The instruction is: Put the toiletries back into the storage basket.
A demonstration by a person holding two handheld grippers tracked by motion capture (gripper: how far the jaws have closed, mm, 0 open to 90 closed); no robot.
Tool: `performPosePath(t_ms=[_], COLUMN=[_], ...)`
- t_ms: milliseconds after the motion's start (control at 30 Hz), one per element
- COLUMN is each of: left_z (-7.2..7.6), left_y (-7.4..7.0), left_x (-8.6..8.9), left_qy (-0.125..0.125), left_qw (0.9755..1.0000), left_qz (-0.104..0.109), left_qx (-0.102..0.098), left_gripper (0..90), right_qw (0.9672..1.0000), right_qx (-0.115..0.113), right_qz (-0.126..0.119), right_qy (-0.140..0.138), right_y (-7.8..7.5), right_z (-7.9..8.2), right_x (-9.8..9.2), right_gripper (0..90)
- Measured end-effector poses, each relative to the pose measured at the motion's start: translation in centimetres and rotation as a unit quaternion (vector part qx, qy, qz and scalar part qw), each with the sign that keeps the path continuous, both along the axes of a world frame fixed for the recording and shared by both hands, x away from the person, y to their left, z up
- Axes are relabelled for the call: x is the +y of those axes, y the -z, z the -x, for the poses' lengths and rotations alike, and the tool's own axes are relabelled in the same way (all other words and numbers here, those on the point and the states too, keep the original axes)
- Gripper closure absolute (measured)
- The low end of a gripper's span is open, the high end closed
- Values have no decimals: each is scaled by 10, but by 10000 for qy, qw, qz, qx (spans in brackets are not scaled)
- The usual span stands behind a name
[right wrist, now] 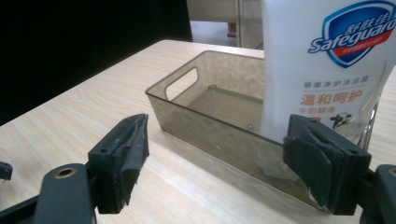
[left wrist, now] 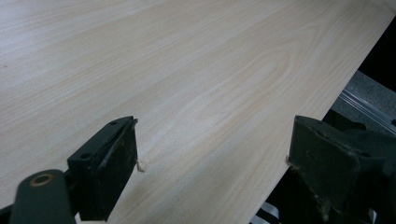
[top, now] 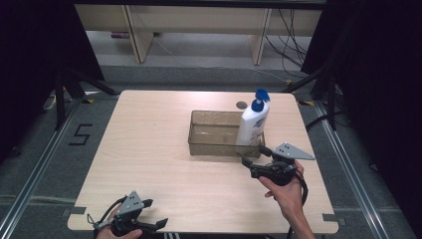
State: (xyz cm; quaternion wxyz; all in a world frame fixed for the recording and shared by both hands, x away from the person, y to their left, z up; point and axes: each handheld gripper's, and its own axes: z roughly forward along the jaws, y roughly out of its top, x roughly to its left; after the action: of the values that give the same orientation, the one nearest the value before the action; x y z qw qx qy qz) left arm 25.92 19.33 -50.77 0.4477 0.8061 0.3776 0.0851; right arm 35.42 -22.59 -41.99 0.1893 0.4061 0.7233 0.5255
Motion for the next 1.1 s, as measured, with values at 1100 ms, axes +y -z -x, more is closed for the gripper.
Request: performPosePath(t_ms=[1100], left_z=[0], left_y=[0], left_x=[-1], left_qy=[47], left_qw=[10000], left_qz=[23], left_qx=[-13], left_gripper=[151], right_qw=[9989], right_qx=[290], right_qz=[-239], right_qy=[-298], right_y=[35], right_z=[30], right_x=[6], right_gripper=[193])
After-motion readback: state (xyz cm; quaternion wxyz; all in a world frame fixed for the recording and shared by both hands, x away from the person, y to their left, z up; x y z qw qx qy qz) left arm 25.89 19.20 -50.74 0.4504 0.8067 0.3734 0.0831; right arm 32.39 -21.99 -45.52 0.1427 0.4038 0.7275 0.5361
